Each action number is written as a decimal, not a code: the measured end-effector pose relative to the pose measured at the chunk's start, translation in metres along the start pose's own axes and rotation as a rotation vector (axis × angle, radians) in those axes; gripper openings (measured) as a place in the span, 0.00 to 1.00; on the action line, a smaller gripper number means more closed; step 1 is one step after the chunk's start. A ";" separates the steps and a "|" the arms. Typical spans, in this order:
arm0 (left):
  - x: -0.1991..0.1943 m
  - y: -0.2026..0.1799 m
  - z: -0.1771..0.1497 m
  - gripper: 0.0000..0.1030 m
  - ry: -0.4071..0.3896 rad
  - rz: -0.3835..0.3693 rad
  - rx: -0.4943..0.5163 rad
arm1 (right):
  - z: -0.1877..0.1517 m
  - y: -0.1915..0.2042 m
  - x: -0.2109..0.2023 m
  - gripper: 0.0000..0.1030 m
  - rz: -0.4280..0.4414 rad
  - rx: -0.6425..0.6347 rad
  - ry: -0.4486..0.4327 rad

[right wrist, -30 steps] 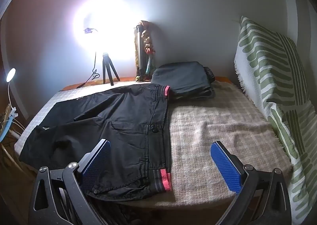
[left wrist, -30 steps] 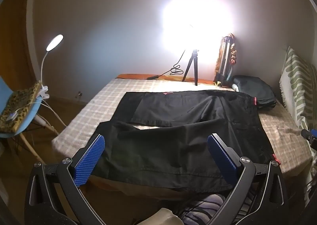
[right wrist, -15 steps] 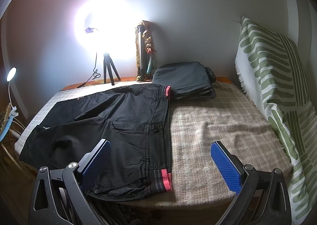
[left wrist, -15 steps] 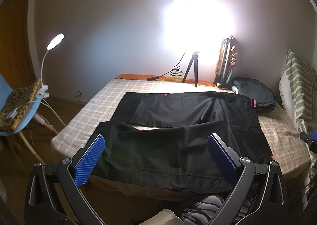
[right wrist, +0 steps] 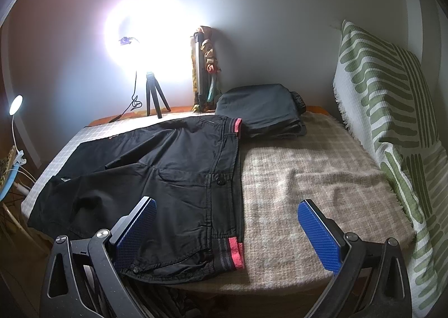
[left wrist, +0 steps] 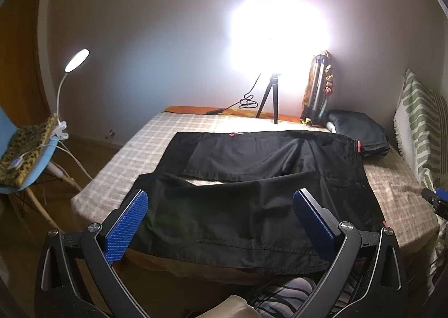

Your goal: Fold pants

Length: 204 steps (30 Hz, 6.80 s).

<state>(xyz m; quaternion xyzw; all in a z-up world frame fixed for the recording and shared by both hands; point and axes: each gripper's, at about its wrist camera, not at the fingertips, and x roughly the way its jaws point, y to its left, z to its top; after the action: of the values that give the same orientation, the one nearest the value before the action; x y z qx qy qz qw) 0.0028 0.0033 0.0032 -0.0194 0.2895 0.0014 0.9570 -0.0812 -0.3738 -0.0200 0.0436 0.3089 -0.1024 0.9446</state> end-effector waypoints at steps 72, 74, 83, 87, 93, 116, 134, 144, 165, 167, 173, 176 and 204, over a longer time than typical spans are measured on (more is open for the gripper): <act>0.113 0.096 0.016 0.88 0.151 -0.063 -0.110 | 0.010 -0.001 0.048 0.99 -0.014 -0.023 0.057; 0.135 0.109 0.021 0.88 0.185 -0.066 -0.136 | 0.010 -0.002 0.056 0.99 -0.015 -0.019 0.067; 0.232 0.136 0.044 0.79 0.328 -0.069 -0.189 | 0.014 -0.008 0.086 0.99 -0.024 0.002 0.109; 0.258 0.138 0.045 0.79 0.369 -0.067 -0.203 | 0.018 -0.009 0.102 0.99 -0.013 -0.003 0.126; 0.285 0.147 0.037 0.79 0.431 -0.041 -0.211 | 0.012 0.001 0.118 0.99 0.074 -0.077 0.168; 0.347 0.131 0.031 0.08 0.482 0.087 -0.075 | 0.021 0.065 0.136 0.99 0.137 -0.361 0.185; 0.390 0.155 0.083 0.65 0.443 -0.083 -0.148 | 0.160 0.160 0.340 0.99 0.364 -0.710 0.262; 0.471 0.136 0.112 0.70 0.516 -0.123 -0.086 | 0.174 0.160 0.435 0.99 0.394 -0.679 0.405; 0.481 0.078 0.100 0.08 0.439 -0.126 0.106 | 0.158 0.154 0.449 0.51 0.528 -0.732 0.571; 0.477 0.082 0.102 0.08 0.426 -0.126 0.099 | 0.159 0.149 0.443 0.30 0.530 -0.714 0.569; 0.460 0.091 0.116 0.07 0.386 -0.145 0.076 | 0.156 0.148 0.424 0.08 0.470 -0.747 0.520; 0.448 0.093 0.133 0.07 0.352 -0.140 0.088 | 0.165 0.150 0.413 0.07 0.430 -0.725 0.466; 0.260 0.130 0.159 0.07 0.084 -0.140 0.138 | 0.175 0.170 0.161 0.07 0.473 -0.781 0.141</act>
<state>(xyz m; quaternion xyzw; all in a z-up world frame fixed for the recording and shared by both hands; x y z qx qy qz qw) 0.3058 0.1373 -0.0137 0.0264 0.3268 -0.0864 0.9408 0.1835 -0.2603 0.0293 -0.2393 0.3692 0.2431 0.8645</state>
